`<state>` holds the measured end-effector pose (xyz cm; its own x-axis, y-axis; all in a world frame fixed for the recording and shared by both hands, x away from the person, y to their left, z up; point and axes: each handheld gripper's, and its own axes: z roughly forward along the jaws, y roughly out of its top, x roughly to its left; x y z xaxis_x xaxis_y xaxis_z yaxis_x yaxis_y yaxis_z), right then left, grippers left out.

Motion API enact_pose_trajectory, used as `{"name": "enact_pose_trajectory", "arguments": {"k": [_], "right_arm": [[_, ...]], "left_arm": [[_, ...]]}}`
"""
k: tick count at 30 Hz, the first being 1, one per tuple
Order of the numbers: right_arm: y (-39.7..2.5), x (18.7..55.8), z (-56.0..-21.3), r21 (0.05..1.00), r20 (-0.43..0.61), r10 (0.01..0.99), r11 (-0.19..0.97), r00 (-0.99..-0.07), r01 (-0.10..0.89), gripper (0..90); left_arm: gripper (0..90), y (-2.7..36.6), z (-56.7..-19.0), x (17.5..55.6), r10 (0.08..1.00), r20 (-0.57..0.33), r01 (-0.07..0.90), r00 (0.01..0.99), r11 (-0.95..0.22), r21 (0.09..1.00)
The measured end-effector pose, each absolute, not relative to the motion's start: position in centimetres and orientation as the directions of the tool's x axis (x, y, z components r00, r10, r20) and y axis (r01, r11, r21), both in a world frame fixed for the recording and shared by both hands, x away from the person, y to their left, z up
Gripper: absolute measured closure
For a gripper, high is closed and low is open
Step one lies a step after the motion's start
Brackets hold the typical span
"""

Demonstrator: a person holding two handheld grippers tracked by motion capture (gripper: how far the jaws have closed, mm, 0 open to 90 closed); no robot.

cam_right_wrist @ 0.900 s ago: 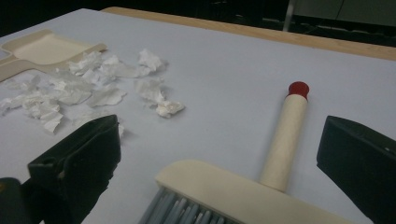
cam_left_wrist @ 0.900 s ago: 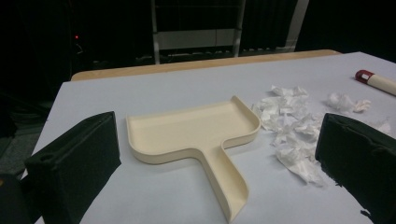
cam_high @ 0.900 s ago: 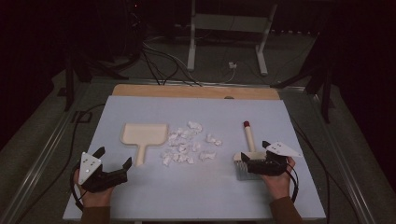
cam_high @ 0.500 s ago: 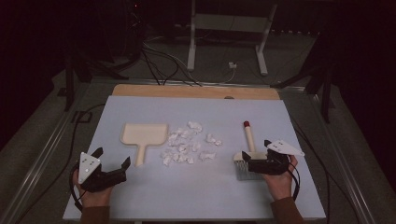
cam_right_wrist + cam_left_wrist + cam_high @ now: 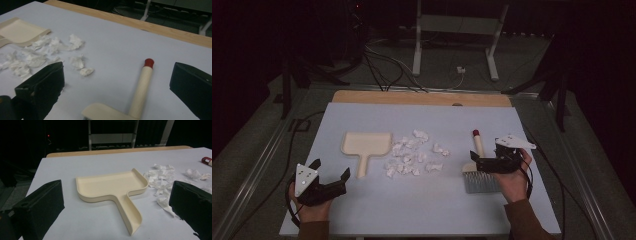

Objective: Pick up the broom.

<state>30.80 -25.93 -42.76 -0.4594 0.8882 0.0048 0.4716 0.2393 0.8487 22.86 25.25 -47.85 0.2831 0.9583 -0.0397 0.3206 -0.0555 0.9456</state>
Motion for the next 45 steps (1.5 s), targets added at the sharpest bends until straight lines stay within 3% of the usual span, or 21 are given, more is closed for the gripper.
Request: {"name": "enact_pose_trajectory", "arguments": {"k": [19, 45], "right_arm": [[-26.4, 37.0, -41.2, 0.803, -0.018, 0.933, 0.227, -0.358, 0.552, 0.1], [-26.5, 44.5, -43.4, 0.697, 0.001, 0.952, 0.219, -0.307, 0.682, 0.1]], "left_arm": [[0.5, 25.1, -48.2, 23.0, 0.962, -0.035, 0.327, 0.272, -0.058, 0.943], [0.5, 24.9, -48.5, 23.1, 0.964, -0.028, 0.332, 0.265, -0.064, 0.941]]}}
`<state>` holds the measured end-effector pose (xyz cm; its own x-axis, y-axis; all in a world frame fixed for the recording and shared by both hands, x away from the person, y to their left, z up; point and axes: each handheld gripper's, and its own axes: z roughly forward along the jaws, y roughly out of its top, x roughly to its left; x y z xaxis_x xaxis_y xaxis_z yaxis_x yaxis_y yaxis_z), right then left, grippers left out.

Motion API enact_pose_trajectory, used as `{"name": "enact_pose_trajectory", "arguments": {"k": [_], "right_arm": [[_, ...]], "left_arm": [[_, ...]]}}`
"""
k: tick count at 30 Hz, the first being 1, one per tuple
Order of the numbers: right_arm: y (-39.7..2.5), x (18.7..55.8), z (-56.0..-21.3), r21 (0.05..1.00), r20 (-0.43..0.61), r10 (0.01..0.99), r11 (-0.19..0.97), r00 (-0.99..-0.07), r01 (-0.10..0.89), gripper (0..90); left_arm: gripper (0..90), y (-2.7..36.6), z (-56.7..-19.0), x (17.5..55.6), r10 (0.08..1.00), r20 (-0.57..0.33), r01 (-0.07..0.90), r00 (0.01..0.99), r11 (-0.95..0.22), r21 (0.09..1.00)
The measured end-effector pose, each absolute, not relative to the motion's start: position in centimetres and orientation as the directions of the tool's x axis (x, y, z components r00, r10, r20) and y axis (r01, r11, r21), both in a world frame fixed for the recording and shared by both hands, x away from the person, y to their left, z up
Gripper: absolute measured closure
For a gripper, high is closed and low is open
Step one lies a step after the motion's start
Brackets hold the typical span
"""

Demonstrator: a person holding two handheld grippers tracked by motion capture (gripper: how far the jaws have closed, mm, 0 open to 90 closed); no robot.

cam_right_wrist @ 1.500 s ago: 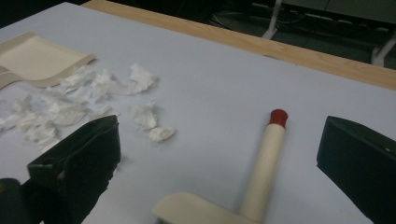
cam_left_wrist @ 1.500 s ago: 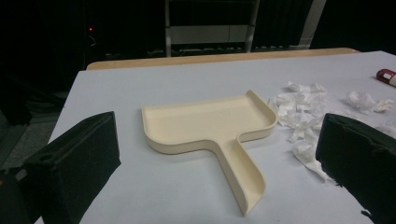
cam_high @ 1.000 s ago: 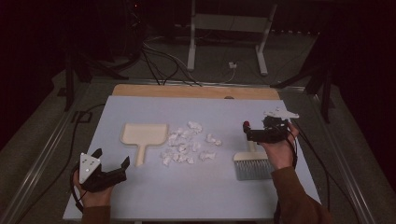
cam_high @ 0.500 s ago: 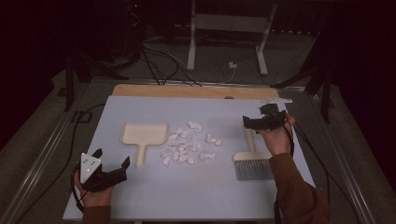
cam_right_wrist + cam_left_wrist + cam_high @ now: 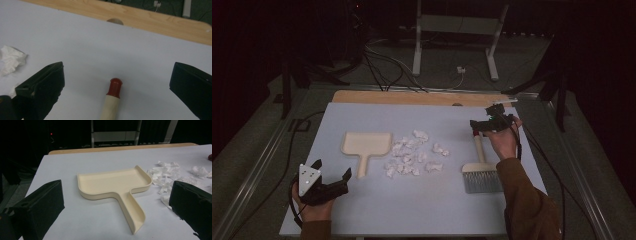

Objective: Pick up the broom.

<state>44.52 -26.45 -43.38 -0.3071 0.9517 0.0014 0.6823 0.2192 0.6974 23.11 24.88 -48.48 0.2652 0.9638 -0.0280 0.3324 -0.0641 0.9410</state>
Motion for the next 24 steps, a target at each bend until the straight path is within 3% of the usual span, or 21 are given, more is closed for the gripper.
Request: {"name": "enact_pose_trajectory", "arguments": {"k": [12, 22, 24], "right_arm": [[-26.3, 46.9, -46.8, 0.594, 0.029, 0.961, 0.205, -0.275, 0.778, 6.5], [-25.8, 47.9, -49.1, 0.512, -0.002, 0.972, 0.205, -0.237, 0.834, 24.0], [-25.7, 48.1, -49.5, 0.499, -0.001, 0.975, 0.193, -0.222, 0.845, 32.2]], "left_arm": [[0.5, 25.0, -48.5, 23.1, 0.965, -0.033, 0.327, 0.26, -0.056, 0.943], [0.5, 24.9, -48.5, 23.0, 0.965, -0.034, 0.328, 0.261, -0.055, 0.943], [0.5, 25.0, -48.5, 23.0, 0.965, -0.035, 0.327, 0.26, -0.054, 0.944]]}}
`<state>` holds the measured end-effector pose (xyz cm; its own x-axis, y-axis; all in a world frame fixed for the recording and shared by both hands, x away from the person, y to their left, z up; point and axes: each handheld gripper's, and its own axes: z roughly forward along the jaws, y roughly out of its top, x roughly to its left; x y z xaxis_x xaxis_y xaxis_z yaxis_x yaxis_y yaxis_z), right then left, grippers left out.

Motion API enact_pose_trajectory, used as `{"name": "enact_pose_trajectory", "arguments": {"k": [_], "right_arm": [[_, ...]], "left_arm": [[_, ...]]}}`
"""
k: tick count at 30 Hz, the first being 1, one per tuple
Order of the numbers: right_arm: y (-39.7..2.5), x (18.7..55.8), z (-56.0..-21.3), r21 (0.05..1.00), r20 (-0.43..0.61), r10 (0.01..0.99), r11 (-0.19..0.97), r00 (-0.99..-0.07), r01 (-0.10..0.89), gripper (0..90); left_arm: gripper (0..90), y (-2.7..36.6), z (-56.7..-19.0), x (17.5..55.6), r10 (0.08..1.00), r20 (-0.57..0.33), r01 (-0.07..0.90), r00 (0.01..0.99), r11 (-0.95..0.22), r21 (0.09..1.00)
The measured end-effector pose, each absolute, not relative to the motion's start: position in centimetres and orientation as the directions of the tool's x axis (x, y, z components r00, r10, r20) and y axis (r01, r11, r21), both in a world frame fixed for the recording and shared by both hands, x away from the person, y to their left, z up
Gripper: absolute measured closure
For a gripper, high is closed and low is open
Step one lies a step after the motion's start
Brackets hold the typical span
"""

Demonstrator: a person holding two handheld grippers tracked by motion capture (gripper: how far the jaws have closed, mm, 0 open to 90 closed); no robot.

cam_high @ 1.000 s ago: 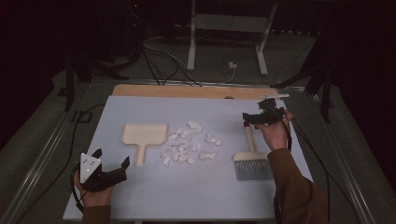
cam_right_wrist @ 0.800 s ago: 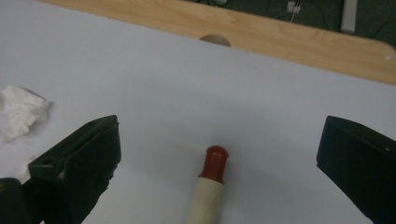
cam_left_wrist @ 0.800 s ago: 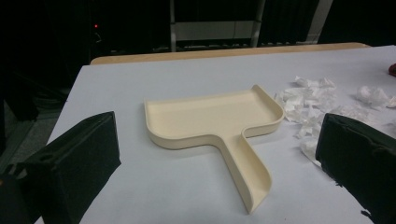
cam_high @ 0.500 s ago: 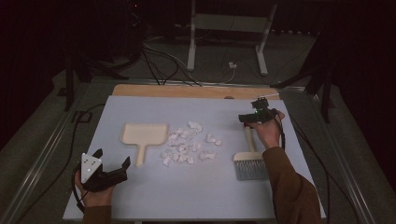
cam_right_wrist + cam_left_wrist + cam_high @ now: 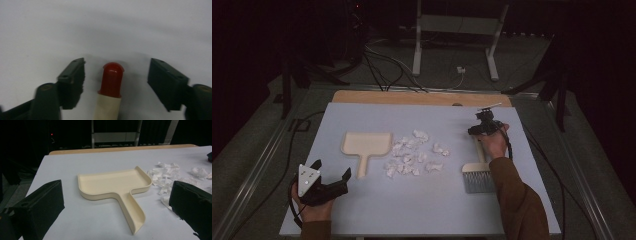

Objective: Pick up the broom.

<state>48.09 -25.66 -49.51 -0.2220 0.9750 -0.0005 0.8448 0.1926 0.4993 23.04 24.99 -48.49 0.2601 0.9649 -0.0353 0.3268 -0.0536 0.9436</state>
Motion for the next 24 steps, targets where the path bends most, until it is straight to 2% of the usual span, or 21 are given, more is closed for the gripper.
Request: {"name": "enact_pose_trajectory", "arguments": {"k": [3, 4, 5, 11, 19, 24], "right_arm": [[-25.6, 48.2, -49.8, 0.487, 0.0, 0.976, 0.19, -0.218, 0.852, 37.4], [-25.4, 48.2, -50.0, 0.478, -0.006, 0.977, 0.189, -0.212, 0.858, 48.8], [-25.4, 48.2, -50.1, 0.474, 0.004, 0.977, 0.186, -0.213, 0.861, 53.5], [-24.6, 48.2, -50.2, 0.474, -0.014, 0.982, 0.17, -0.186, 0.864, 69.8], [-24.0, 48.0, -50.2, 0.482, -0.068, 0.978, 0.207, -0.199, 0.852, 71.1], [-24.0, 47.3, -49.2, 0.521, -0.053, 0.975, 0.213, -0.218, 0.827, 71.3]], "left_arm": [[0.5, 25.0, -48.5, 23.0, 0.965, -0.035, 0.326, 0.259, -0.054, 0.944], [0.5, 25.0, -48.5, 23.0, 0.965, -0.036, 0.327, 0.259, -0.053, 0.944], [0.5, 25.0, -48.5, 23.0, 0.965, -0.035, 0.327, 0.259, -0.054, 0.943], [0.5, 25.0, -48.5, 23.0, 0.965, -0.034, 0.326, 0.259, -0.054, 0.944], [0.6, 25.0, -48.5, 22.9, 0.965, -0.03, 0.327, 0.259, -0.059, 0.943], [0.5, 24.7, -48.4, 22.9, 0.964, -0.031, 0.324, 0.263, -0.058, 0.944]]}}
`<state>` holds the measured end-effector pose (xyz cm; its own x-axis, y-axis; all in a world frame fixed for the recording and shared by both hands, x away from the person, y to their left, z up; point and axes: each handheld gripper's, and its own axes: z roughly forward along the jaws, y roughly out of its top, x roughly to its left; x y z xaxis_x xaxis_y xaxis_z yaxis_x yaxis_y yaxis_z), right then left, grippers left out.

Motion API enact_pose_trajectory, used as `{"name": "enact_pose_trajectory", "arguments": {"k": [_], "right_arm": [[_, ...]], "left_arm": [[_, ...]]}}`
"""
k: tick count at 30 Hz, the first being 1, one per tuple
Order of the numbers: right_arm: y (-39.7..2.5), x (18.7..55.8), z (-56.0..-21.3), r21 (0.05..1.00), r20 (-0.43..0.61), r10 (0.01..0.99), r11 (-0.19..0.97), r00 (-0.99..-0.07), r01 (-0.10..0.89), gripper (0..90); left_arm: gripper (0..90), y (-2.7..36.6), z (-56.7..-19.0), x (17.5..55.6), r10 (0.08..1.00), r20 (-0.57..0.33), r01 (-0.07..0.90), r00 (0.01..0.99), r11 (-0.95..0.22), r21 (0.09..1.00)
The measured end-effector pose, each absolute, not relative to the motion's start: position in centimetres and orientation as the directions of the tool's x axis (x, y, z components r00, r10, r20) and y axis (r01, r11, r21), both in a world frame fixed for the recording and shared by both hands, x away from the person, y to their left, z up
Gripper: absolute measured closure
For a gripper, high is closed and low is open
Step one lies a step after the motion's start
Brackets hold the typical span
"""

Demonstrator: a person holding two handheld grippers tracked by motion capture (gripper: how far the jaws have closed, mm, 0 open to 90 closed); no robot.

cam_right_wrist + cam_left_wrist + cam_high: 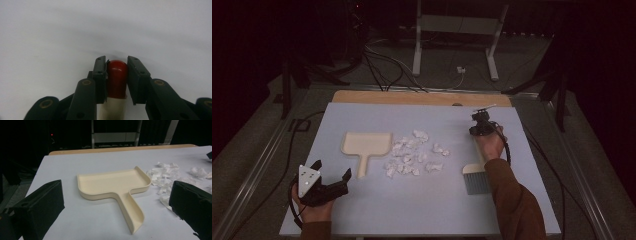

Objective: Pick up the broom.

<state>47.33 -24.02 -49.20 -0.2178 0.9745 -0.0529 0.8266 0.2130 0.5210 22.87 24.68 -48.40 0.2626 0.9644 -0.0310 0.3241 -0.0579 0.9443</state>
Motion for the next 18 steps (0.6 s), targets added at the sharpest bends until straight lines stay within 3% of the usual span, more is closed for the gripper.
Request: {"name": "enact_pose_trajectory", "arguments": {"k": [8, 18], "right_arm": [[-24.0, 45.2, -46.0, 0.616, -0.017, 0.964, 0.22, -0.266, 0.757, 71.4], [-23.3, 41.3, -41.2, 0.726, 0.022, 0.933, 0.232, -0.359, 0.648, 71.5]], "left_arm": [[0.6, 22.3, -47.5, 23.0, 0.951, -0.047, 0.308, 0.305, -0.052, 0.95], [0.6, 14.3, -47.0, 24.3, 0.881, -0.059, 0.319, 0.47, -0.108, 0.942]]}}
